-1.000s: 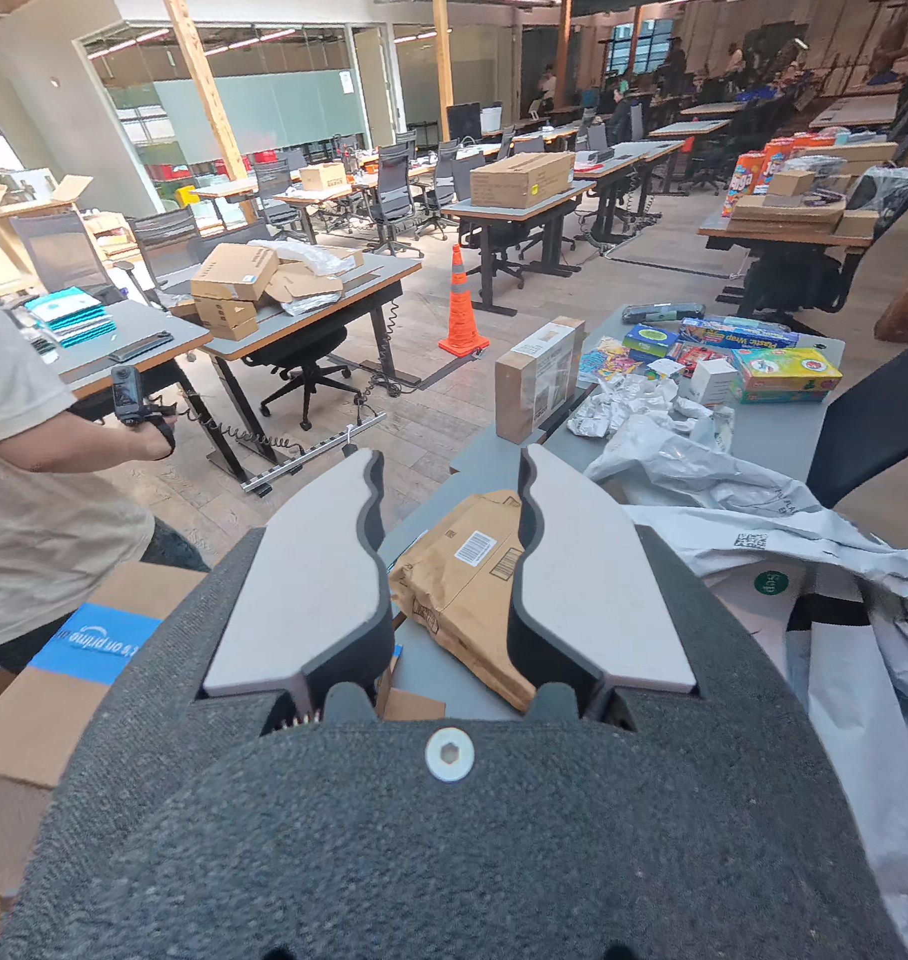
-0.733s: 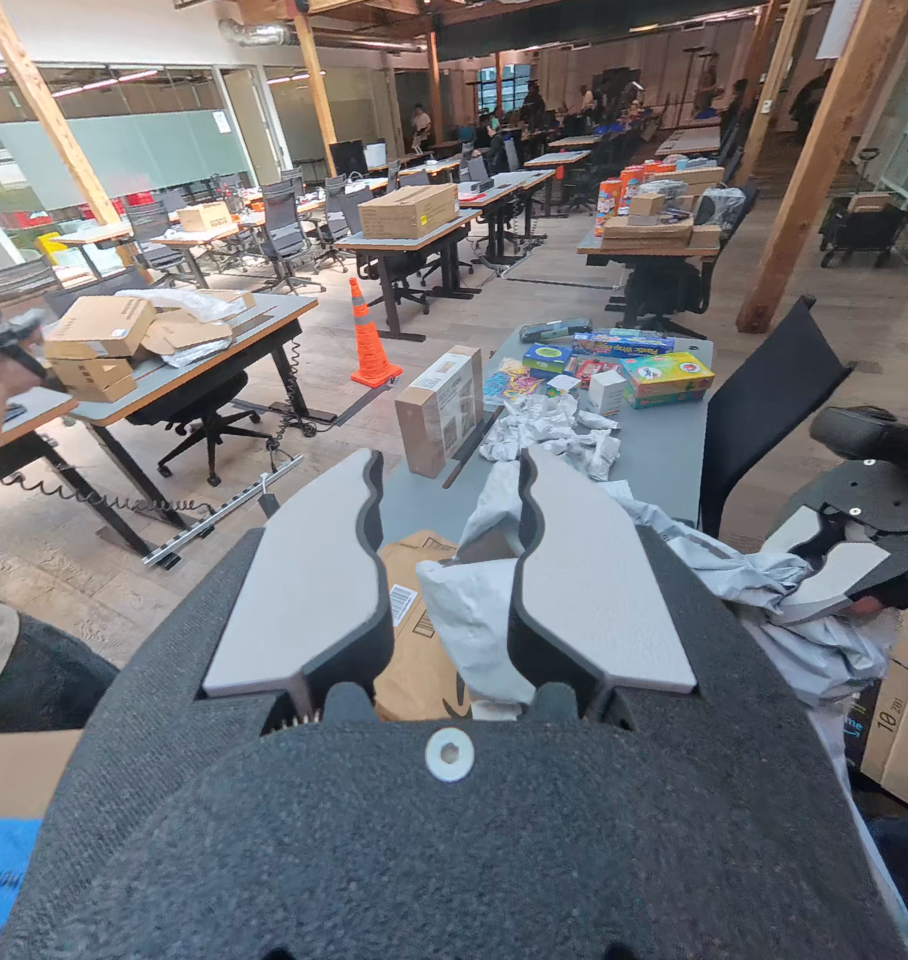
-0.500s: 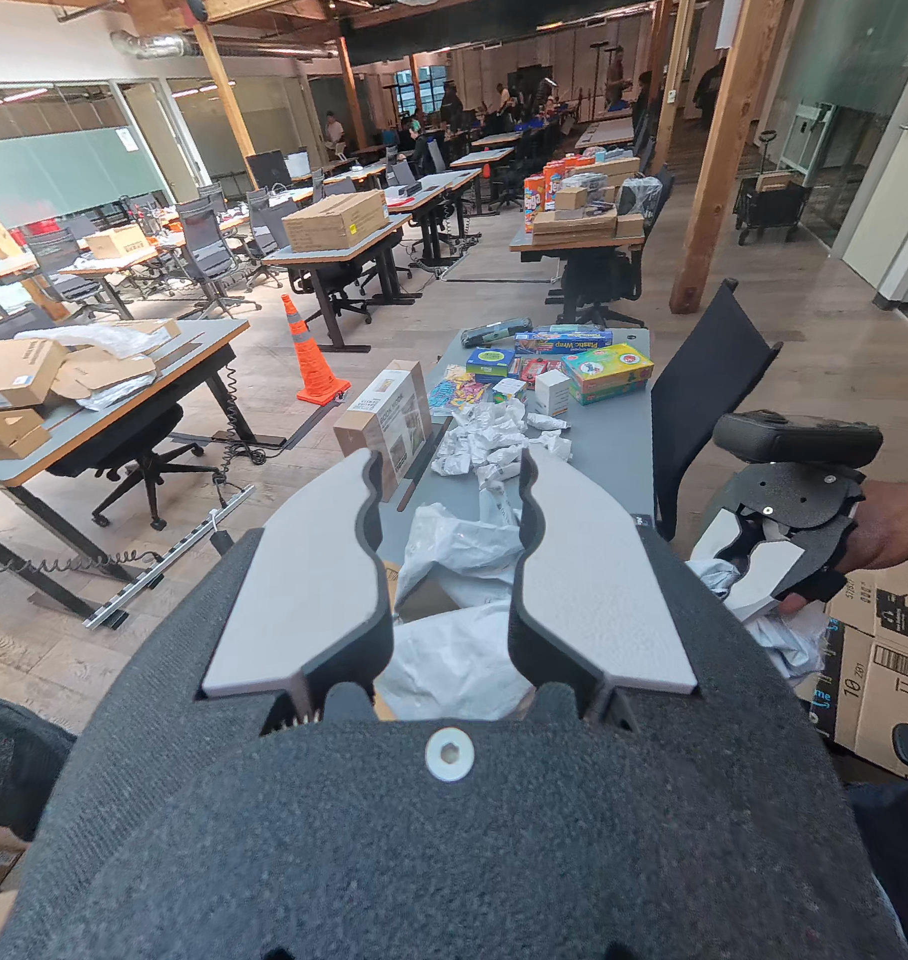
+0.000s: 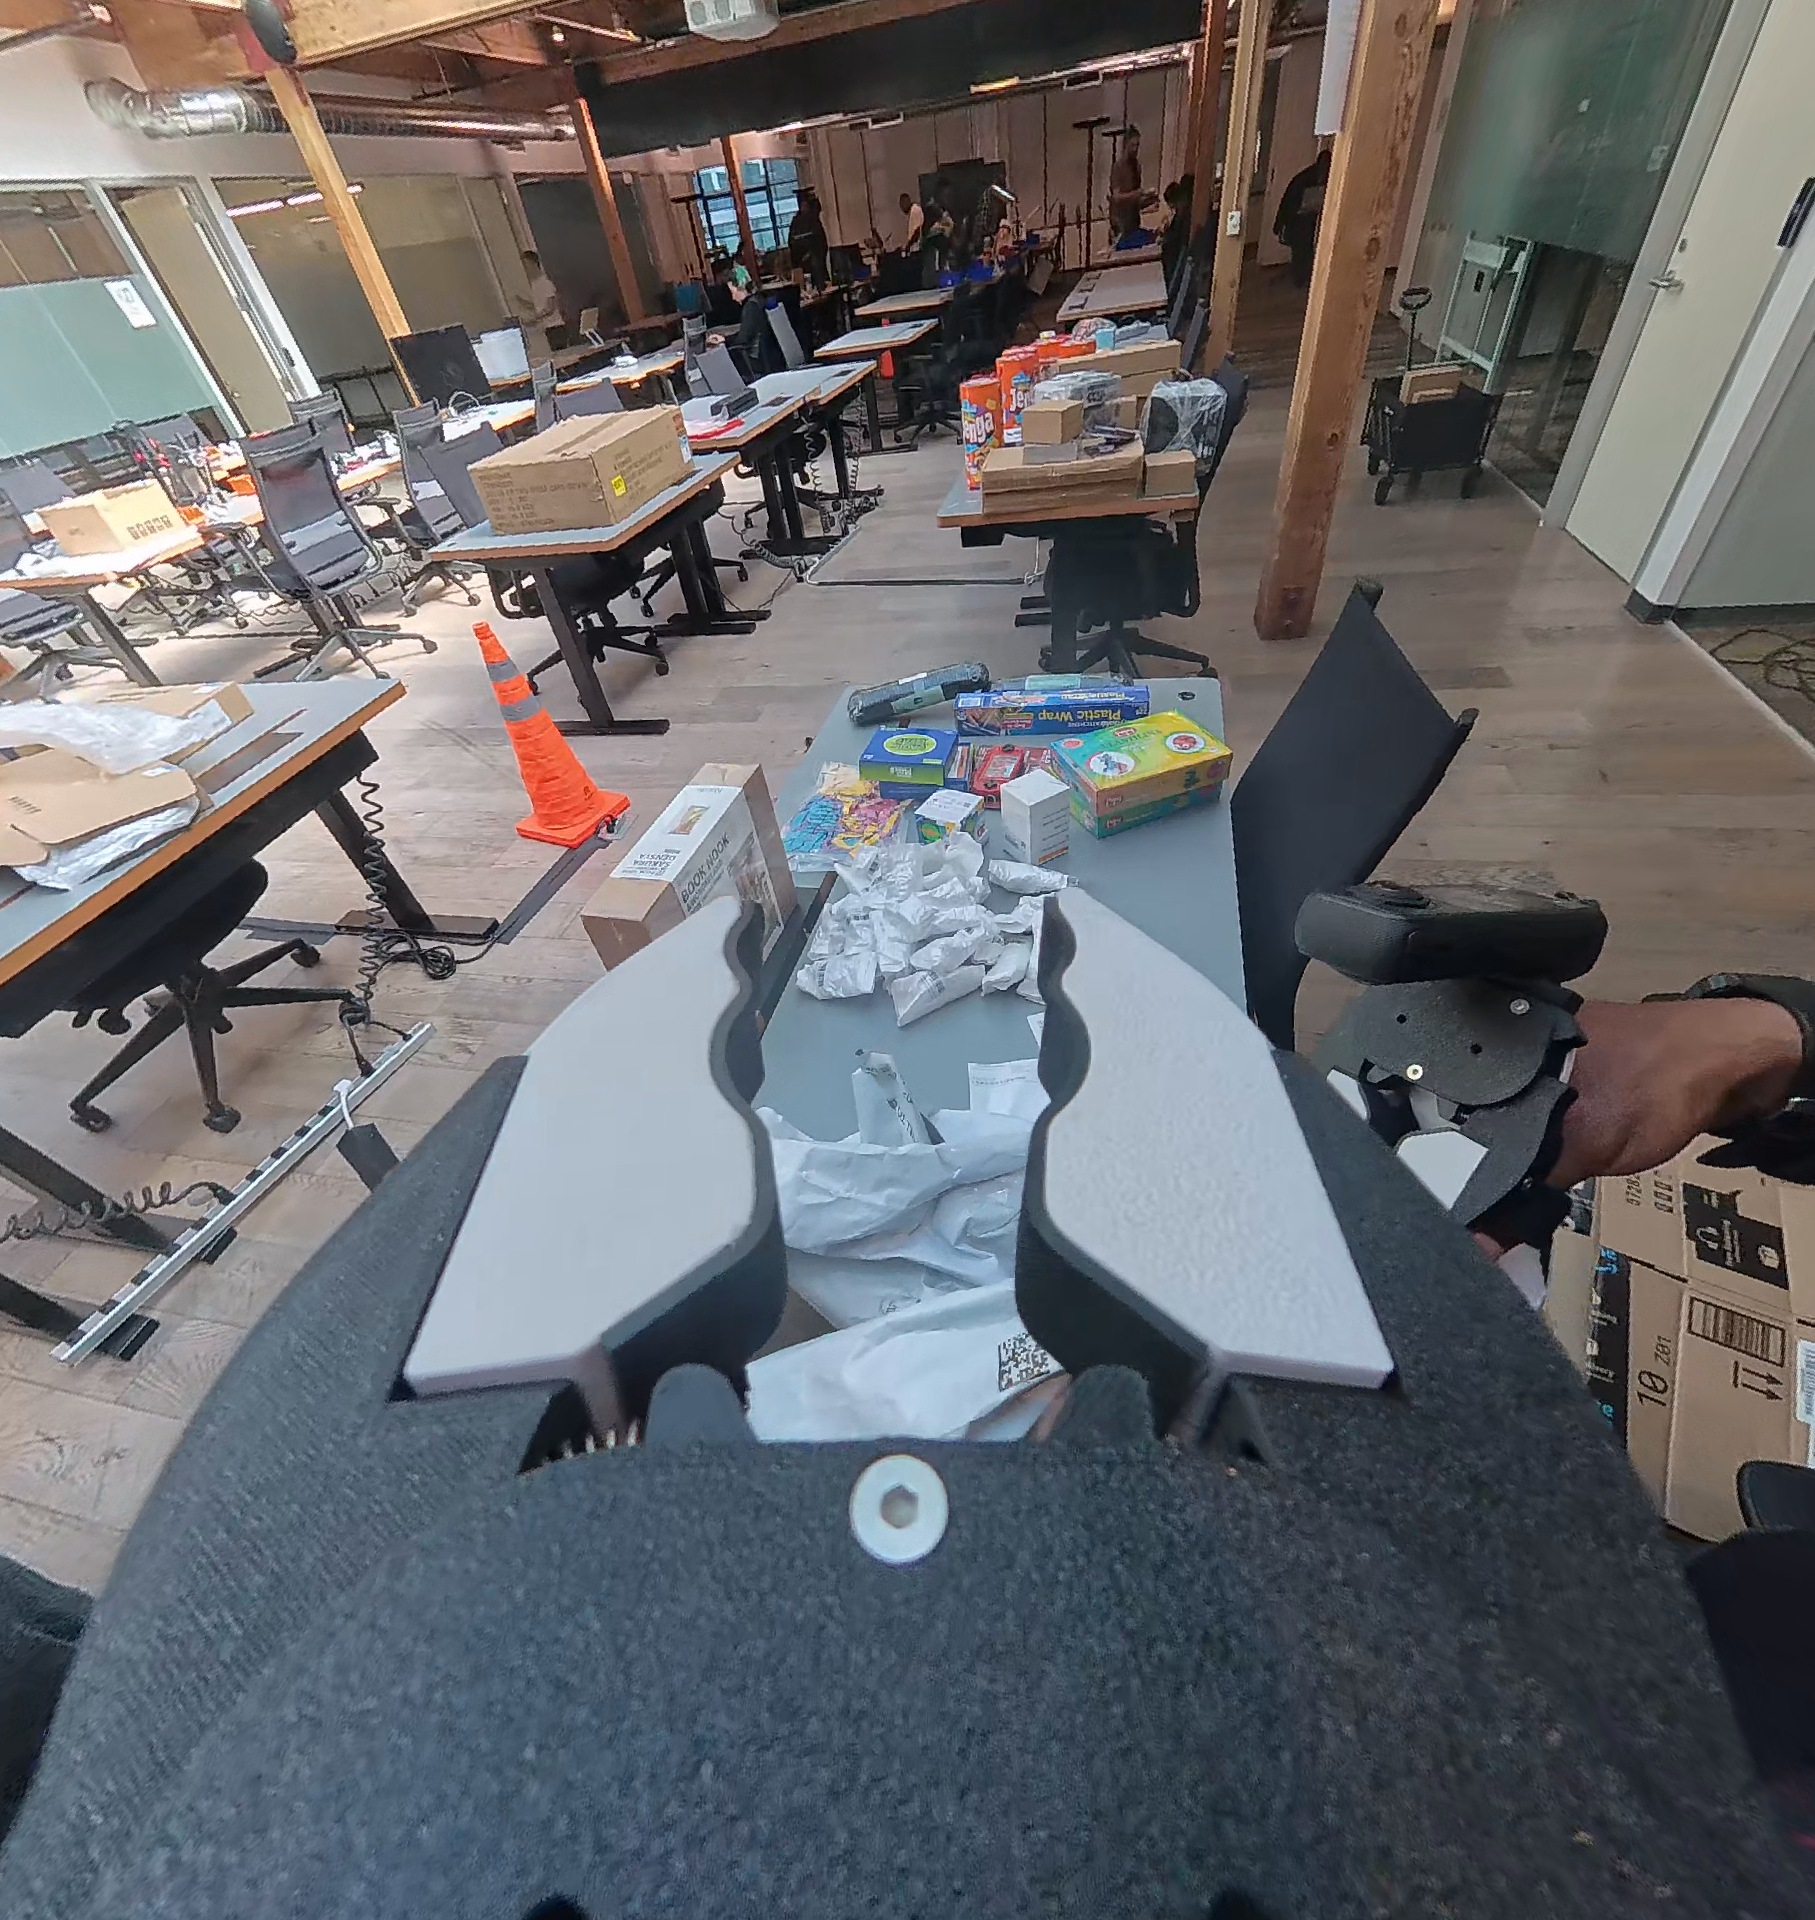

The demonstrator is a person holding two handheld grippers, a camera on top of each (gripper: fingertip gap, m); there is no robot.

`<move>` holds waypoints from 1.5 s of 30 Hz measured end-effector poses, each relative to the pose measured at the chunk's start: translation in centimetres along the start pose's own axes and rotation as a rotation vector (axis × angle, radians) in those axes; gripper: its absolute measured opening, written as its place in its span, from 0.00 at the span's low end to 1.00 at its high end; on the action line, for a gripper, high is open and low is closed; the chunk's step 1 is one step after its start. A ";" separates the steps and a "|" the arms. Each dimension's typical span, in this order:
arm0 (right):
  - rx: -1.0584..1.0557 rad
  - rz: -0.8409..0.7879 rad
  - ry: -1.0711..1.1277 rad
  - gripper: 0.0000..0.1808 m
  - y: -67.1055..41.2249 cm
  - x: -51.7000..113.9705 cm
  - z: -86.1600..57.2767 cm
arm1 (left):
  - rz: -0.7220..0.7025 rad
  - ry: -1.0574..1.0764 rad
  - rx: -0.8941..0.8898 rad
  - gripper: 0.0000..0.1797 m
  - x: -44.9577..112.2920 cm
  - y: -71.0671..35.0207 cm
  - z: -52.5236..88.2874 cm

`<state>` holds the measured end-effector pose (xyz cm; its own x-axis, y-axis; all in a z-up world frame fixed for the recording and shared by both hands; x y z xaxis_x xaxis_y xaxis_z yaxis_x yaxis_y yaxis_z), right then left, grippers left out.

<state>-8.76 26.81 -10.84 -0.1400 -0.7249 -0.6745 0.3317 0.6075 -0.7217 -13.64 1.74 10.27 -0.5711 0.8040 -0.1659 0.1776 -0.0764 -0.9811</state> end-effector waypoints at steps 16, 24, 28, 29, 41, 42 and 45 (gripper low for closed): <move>0.071 -0.008 0.061 0.08 -0.2 1.3 -1.2 | -0.158 0.004 -0.114 0.28 13.1 -7.6 -4.0; 0.114 -0.026 0.097 0.09 -0.5 1.5 -1.6 | -0.161 0.031 0.065 0.28 18.1 -10.6 -10.5; 0.116 -0.026 0.097 0.09 -0.6 1.6 -1.5 | -0.158 0.060 0.039 0.28 18.3 -10.1 -11.1; 0.114 -0.025 0.097 0.08 -0.6 1.6 -1.5 | -0.160 0.061 0.041 0.28 18.2 -10.1 -11.1; 0.115 -0.020 0.099 0.08 -1.1 1.8 -1.4 | -0.140 0.051 0.035 0.28 16.9 -9.6 -11.0; 0.115 -0.020 0.099 0.08 -1.1 1.8 -1.4 | -0.140 0.050 0.036 0.28 16.9 -9.6 -11.0; 0.117 -0.020 0.097 0.08 -1.0 1.8 -1.3 | -0.134 0.046 0.041 0.28 16.7 -9.8 -11.1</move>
<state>-10.60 25.33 -11.50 -0.2358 -0.6982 -0.6759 0.4332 0.5471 -0.7163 -16.03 22.49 18.22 -0.5497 0.8348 -0.0298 0.0687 0.0097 -0.9976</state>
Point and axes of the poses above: each gripper's, where its closed fingertips meet, x out along the fingers, y out of its underside, z = x × y across the jaws, the point moved 10 cm from there along -x, back along the fingers, and after that the axes turned 13 degrees about -x, right-handed, at the moved point
